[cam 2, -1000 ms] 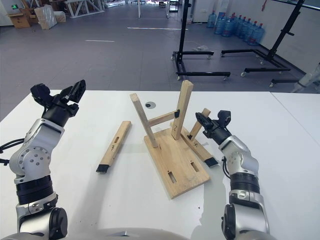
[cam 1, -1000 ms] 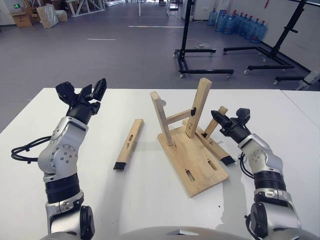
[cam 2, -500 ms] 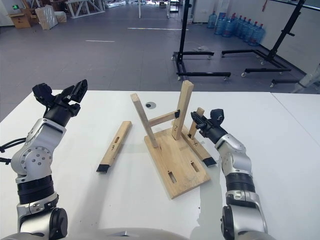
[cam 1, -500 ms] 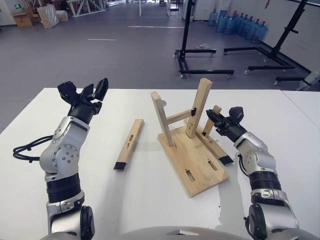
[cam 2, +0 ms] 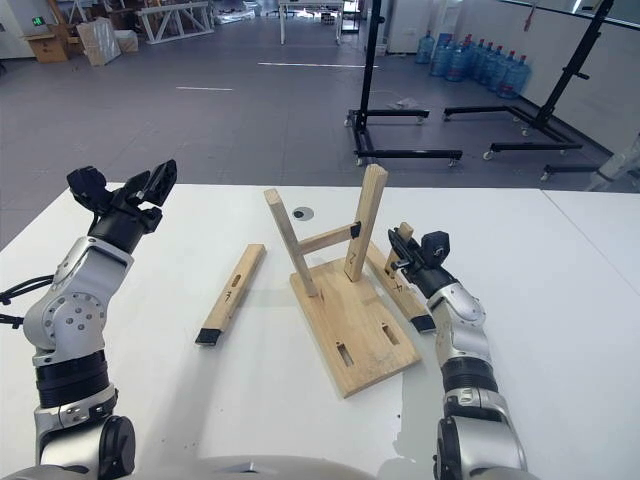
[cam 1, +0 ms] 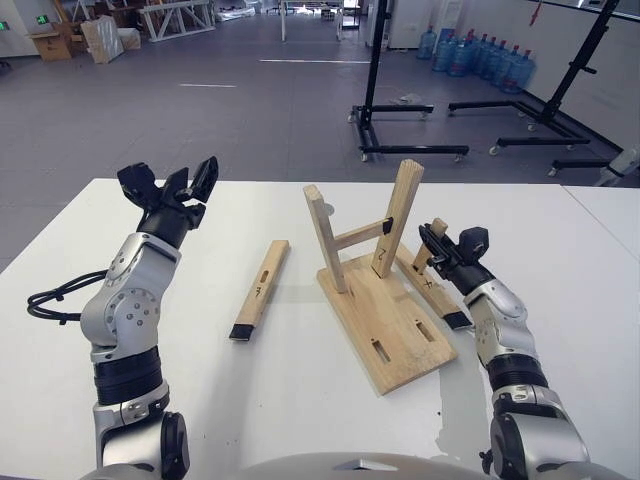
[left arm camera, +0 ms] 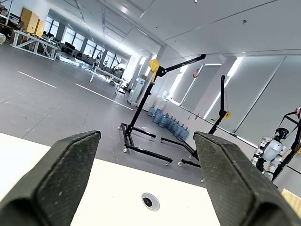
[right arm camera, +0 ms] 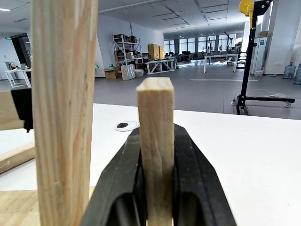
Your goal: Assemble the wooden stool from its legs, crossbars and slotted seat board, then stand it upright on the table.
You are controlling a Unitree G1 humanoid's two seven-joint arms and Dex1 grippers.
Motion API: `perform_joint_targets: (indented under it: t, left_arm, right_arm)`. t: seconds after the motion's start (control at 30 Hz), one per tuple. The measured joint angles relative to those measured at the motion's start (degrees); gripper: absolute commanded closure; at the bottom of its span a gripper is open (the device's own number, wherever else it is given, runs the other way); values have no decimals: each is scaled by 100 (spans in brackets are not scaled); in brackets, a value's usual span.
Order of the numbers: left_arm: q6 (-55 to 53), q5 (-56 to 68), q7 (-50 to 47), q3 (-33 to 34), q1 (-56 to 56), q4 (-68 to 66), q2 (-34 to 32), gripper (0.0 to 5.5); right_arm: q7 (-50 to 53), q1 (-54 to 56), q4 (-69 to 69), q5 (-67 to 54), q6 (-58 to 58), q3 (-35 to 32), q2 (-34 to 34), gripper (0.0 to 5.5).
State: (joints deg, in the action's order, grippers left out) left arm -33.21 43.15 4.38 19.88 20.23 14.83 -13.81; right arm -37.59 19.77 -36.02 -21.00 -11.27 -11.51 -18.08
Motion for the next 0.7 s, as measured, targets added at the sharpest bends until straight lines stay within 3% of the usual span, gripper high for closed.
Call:
perform_joint_targets:
  t: [0.1,0.47,0.7]
  left_arm:
    - [24,-7,2,-1,0,0,2,187]
    - [98,-97,119,-91,-46,-19,89,187]
    - [101,-120,158,-93,-43,-25,91,187]
  right_arm:
    - [-2,1,4,-2,2,-1,-1,511]
    - [226,-78,403,55,741,-20,19,279]
    - [237,82,1948,-401,1582,-323,-464,279]
